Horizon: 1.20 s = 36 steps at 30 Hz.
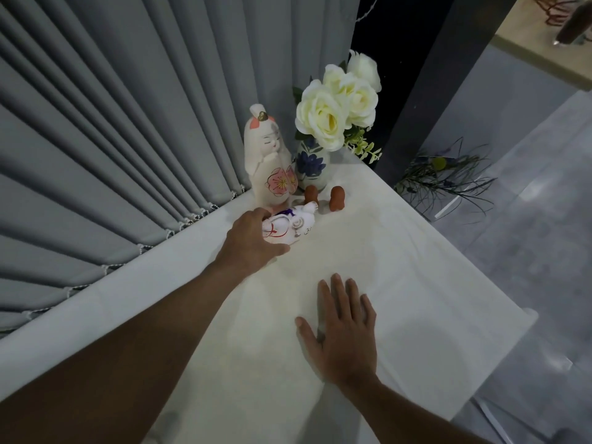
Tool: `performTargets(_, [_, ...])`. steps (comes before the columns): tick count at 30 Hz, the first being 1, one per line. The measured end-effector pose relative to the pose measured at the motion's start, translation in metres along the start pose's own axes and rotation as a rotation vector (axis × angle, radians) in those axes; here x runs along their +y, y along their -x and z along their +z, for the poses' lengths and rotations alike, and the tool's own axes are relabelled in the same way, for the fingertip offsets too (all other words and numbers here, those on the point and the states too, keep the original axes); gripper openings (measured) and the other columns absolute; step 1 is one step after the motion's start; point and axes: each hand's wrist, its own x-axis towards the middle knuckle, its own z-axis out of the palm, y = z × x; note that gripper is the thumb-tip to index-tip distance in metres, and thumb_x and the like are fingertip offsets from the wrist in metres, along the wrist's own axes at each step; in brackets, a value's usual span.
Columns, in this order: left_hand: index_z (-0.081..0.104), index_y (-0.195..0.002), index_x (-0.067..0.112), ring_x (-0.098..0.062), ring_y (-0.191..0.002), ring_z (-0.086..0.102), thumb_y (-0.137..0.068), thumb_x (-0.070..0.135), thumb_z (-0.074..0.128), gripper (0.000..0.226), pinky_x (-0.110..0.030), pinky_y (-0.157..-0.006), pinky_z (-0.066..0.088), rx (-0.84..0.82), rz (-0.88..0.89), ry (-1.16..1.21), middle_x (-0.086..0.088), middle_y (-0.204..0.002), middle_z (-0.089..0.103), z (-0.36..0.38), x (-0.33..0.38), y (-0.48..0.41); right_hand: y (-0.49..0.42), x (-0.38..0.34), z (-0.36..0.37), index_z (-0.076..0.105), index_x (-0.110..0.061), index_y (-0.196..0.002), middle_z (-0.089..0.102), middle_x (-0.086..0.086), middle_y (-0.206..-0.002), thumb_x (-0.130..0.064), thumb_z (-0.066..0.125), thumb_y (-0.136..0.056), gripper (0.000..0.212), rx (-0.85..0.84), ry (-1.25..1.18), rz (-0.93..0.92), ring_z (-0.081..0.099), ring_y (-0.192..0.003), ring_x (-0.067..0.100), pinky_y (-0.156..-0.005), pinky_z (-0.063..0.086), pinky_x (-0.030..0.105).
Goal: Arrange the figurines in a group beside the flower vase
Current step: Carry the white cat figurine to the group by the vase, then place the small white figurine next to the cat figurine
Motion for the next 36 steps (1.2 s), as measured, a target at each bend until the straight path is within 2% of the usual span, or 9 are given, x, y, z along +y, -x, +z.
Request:
performTargets(5, [0.048, -0.138, 0.021, -0.021, -0.121, 0.055, -0.073, 0.042, 0.085, 0.078, -0.036, -0.099, 0.047, -0.035, -0.019, -0.057, -0.002, -0.137, 0.055, -0.018, -0.031, 0.041, 0.000, -0.002, -0.005, 0.029, -0.021, -0.161, 0.019, 0.006, -0.172, -0.074, 0.026, -0.099, 0.082, -0.022, 0.021, -0.001, 0.011, -0.160, 0.031, -0.127, 0.015, 0.052])
performTargets(11, [0.052, -0.134, 0.026, -0.018, -0.123, 0.055, -0.080, 0.048, 0.077, 0.064, -0.036, -0.103, 0.045, -0.091, -0.055, -0.121, 0.003, -0.137, 0.054, -0.047, -0.076, 0.111, 0.005, -0.006, -0.003, 0.029, -0.020, -0.161, 0.020, 0.006, -0.172, -0.072, 0.029, -0.098, 0.081, 0.011, 0.054, 0.018, 0.011, -0.159, 0.031, -0.127, 0.012, 0.051])
performTargets(15, [0.053, -0.132, 0.031, -0.015, -0.122, 0.055, -0.080, 0.059, 0.071, 0.062, -0.036, -0.103, 0.044, -0.151, -0.125, -0.168, 0.006, -0.136, 0.054, -0.072, -0.104, 0.159, 0.014, -0.026, 0.009, 0.016, -0.015, -0.163, 0.011, 0.010, -0.173, -0.070, 0.016, -0.098, 0.085, -0.023, 0.057, 0.116, 0.003, -0.160, 0.033, -0.127, 0.006, 0.057])
performTargets(20, [0.047, -0.137, 0.029, -0.016, -0.127, 0.051, -0.072, 0.066, 0.073, 0.079, -0.038, -0.104, 0.043, -0.347, -0.269, -0.232, 0.006, -0.140, 0.047, -0.089, -0.131, 0.211, 0.043, -0.074, 0.031, 0.007, -0.006, -0.163, 0.005, 0.016, -0.173, -0.075, 0.011, -0.096, 0.096, -0.001, 0.048, 0.185, -0.004, -0.159, 0.038, -0.127, 0.001, 0.059])
performTargets(26, [0.038, -0.135, 0.022, -0.024, -0.120, 0.056, -0.060, 0.064, 0.081, 0.097, -0.038, -0.090, 0.050, -0.543, -0.386, -0.412, 0.000, -0.134, 0.044, -0.086, -0.156, 0.247, 0.039, -0.074, 0.030, 0.010, -0.007, -0.162, 0.008, 0.015, -0.173, -0.077, 0.015, -0.095, 0.098, 0.012, 0.080, 0.192, -0.001, -0.159, 0.039, -0.126, 0.004, 0.061])
performTargets(29, [0.040, -0.129, 0.021, -0.022, -0.098, 0.059, -0.063, 0.058, 0.083, 0.087, -0.034, -0.067, 0.054, -0.584, -0.417, -0.399, -0.001, -0.127, 0.047, -0.079, -0.160, 0.254, 0.039, -0.076, 0.030, 0.012, -0.008, -0.162, 0.011, 0.015, -0.172, -0.077, 0.018, -0.095, 0.097, 0.023, 0.076, 0.197, 0.001, -0.159, 0.038, -0.125, 0.007, 0.062])
performTargets(30, [0.041, -0.126, 0.022, -0.020, -0.093, 0.058, -0.064, 0.056, 0.083, 0.083, -0.034, -0.065, 0.056, -0.576, -0.408, -0.368, -0.002, -0.124, 0.046, -0.078, -0.161, 0.255, 0.039, -0.075, 0.030, 0.012, -0.008, -0.162, 0.012, 0.015, -0.172, -0.077, 0.018, -0.095, 0.096, 0.029, 0.079, 0.197, 0.002, -0.159, 0.038, -0.125, 0.007, 0.062])
performTargets(34, [0.048, -0.129, 0.029, -0.023, -0.112, 0.058, -0.066, 0.052, 0.080, 0.074, -0.033, -0.084, 0.052, -0.513, -0.345, -0.334, 0.000, -0.125, 0.043, -0.072, -0.164, 0.254, 0.039, -0.074, 0.031, 0.015, -0.007, -0.160, 0.016, 0.016, -0.171, -0.076, 0.023, -0.096, 0.095, 0.045, 0.072, 0.199, 0.004, -0.158, 0.039, -0.125, 0.009, 0.063])
performTargets(36, [0.056, -0.116, 0.029, -0.020, -0.105, 0.058, -0.067, 0.048, 0.079, 0.058, -0.032, -0.082, 0.050, -0.474, -0.312, -0.308, 0.002, -0.119, 0.045, -0.067, -0.162, 0.251, 0.039, -0.074, 0.030, 0.017, -0.007, -0.160, 0.017, 0.016, -0.170, -0.076, 0.024, -0.096, 0.094, 0.048, 0.062, 0.196, 0.005, -0.158, 0.039, -0.124, 0.010, 0.063])
